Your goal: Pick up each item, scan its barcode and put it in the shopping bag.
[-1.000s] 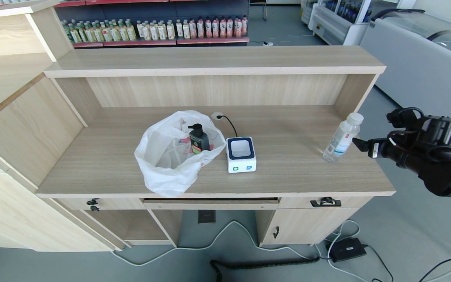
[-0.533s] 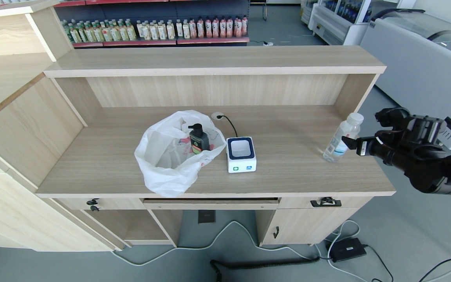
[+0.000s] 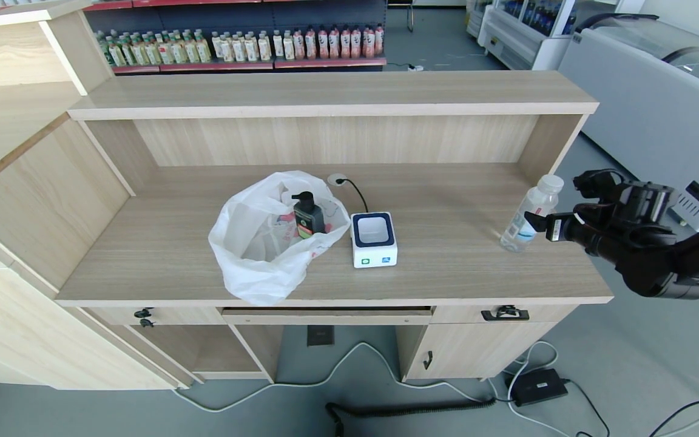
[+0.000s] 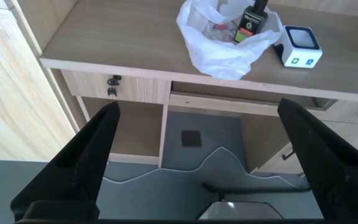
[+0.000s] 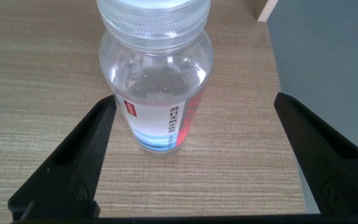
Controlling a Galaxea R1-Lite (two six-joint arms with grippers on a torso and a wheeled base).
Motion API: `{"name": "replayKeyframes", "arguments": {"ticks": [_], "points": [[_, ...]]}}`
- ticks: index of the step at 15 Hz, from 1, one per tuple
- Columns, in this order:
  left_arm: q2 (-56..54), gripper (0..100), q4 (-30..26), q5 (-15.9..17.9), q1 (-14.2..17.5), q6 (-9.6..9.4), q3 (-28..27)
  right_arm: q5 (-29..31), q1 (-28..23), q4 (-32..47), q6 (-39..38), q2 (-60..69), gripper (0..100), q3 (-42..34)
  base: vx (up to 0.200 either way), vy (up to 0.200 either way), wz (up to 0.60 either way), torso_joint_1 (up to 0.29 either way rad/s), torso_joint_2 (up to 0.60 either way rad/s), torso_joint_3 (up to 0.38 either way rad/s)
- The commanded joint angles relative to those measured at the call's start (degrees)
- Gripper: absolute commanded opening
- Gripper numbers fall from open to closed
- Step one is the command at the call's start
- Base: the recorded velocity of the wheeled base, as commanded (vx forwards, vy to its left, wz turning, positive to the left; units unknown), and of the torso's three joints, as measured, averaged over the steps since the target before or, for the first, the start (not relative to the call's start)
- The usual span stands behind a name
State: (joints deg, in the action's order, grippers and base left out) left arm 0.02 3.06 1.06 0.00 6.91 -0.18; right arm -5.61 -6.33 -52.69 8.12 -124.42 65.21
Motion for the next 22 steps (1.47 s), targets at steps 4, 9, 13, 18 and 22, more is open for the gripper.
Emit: {"name": "replayKeyframes", "arguments": {"ticks": [4,9,13,18,22], "points": [[-0.02,100,0.02,-0.01,0.00,0.03,0.01,-0.02,0.17,-0.40,-0.03,-2.06,100,0.97,0.000,0.000,0.00,0.000,0.00,0.000],[-0.02,100,0.02,-0.01,0.00,0.03,0.01,-0.11,0.35,-2.86,-1.44,-3.82,100,2.47,0.000,0.000,0.00,0.000,0.00,0.000],[-0.02,100,0.02,-0.01,0.00,0.03,0.01,-0.11,0.88,-2.95,-2.58,-4.96,100,4.40,0.000,0.000,0.00,0.000,0.00,0.000],[-0.02,100,0.02,-0.01,0.00,0.03,0.01,-0.19,1.58,-2.77,-3.72,-6.54,100,6.51,0.000,0.000,0.00,0.000,0.00,0.000],[-0.02,100,0.02,-0.01,0.00,0.03,0.01,-0.11,2.11,-2.86,-3.72,-8.03,100,7.92,0.000,0.000,0.00,0.000,0.00,0.000]]}}
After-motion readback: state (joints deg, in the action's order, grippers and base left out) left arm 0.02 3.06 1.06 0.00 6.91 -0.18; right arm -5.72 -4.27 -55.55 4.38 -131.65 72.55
